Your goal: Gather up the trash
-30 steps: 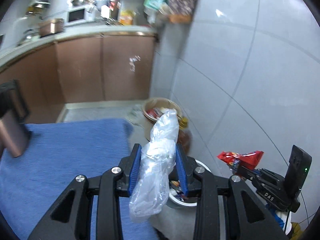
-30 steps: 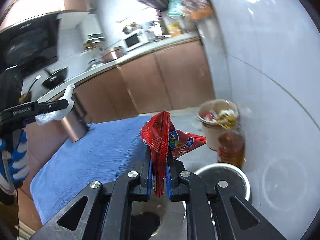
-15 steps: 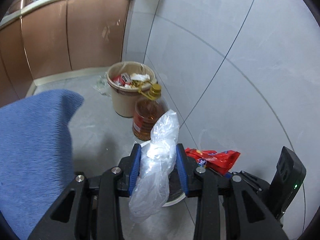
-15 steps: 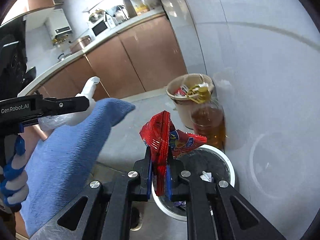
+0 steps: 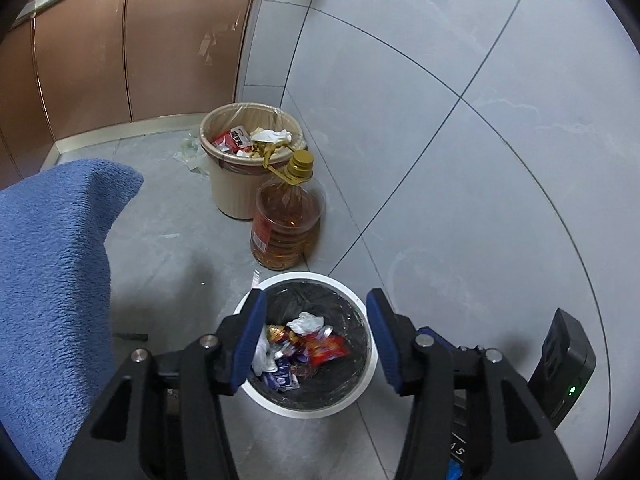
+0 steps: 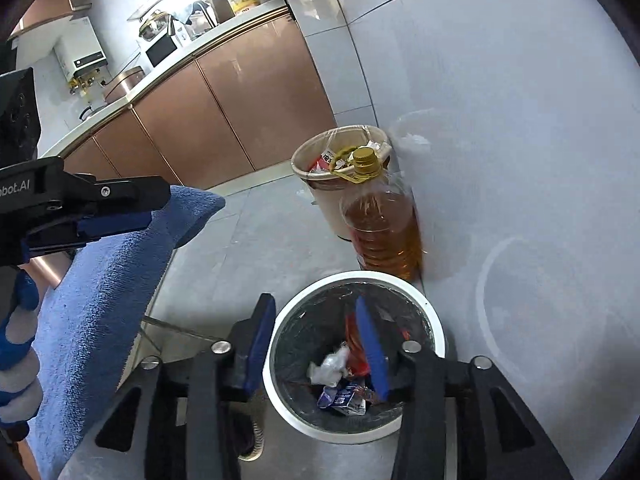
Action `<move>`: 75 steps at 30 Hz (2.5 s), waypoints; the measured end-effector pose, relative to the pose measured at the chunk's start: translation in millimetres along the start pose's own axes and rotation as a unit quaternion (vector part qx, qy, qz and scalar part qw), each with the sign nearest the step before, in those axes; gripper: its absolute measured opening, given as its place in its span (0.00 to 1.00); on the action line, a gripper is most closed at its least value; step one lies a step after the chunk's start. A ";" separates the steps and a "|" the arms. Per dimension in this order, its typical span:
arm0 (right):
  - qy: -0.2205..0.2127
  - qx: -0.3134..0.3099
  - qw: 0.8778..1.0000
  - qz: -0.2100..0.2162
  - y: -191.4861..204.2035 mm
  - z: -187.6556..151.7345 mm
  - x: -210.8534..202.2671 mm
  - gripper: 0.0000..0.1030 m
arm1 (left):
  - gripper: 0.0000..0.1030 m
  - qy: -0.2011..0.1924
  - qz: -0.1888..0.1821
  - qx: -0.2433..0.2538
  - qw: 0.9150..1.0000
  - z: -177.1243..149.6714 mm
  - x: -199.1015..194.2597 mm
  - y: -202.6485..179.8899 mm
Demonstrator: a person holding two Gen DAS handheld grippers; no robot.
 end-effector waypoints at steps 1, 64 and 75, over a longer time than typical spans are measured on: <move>0.000 -0.002 1.000 0.000 1.1 0.4 -0.8 0.41 | 0.49 -0.004 0.007 0.005 1.000 -0.3 -3.4 0.3; -0.194 -0.244 0.949 0.045 259.5 32.4 -190.5 1.00 | 0.76 -0.361 0.409 -0.066 0.835 -116.3 -442.5 138.6; -0.205 -0.247 0.946 0.042 259.8 30.4 -196.4 1.00 | 0.76 -0.360 0.417 -0.072 0.832 -126.2 -445.7 142.6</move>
Point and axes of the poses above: each gripper's, at about its wrist camera, not at the fingertips, and x roughly the way its jaws point, y to its left, z to its top, the point moved 8 cm from there along x, roughly the way its jaws point, and after that the axes turned 7 degrees about -y, right-handed, at the moved point
